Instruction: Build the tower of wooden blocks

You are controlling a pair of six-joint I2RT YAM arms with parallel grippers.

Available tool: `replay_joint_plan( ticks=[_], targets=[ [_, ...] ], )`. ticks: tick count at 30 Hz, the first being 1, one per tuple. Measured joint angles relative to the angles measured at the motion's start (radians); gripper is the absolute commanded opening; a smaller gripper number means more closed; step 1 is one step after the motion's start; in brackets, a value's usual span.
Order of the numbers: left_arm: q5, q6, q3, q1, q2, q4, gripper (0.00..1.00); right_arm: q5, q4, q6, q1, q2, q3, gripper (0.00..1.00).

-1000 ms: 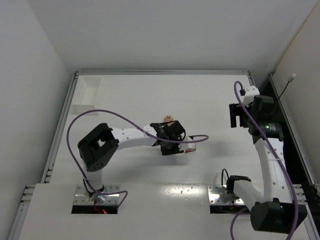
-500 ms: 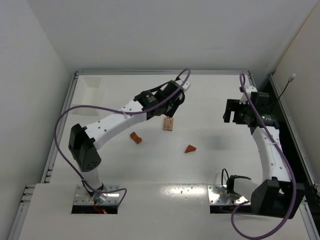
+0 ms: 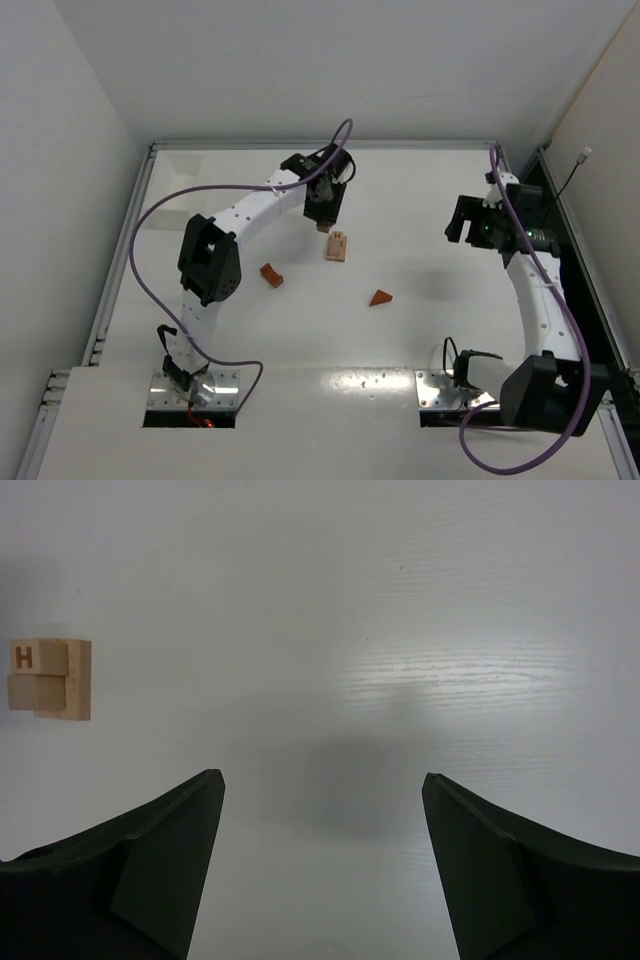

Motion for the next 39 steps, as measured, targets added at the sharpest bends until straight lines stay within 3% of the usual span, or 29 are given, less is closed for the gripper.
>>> replay_joint_plan(
  ticks=[9, 25, 39],
  targets=[
    [0.064, -0.021, 0.028, -0.007, 0.004, -0.002, 0.00, -0.021, 0.001, 0.020, -0.024, -0.003, -0.002, 0.76],
    [0.062, -0.085, 0.055, -0.035, 0.121, -0.001, 0.00, -0.038, 0.010, 0.040, -0.058, -0.013, -0.032, 0.76],
    [0.033, -0.139, 0.069, -0.045, 0.130, 0.013, 0.00, -0.044, 0.010, 0.051, -0.078, -0.020, -0.045, 0.76]
  ],
)
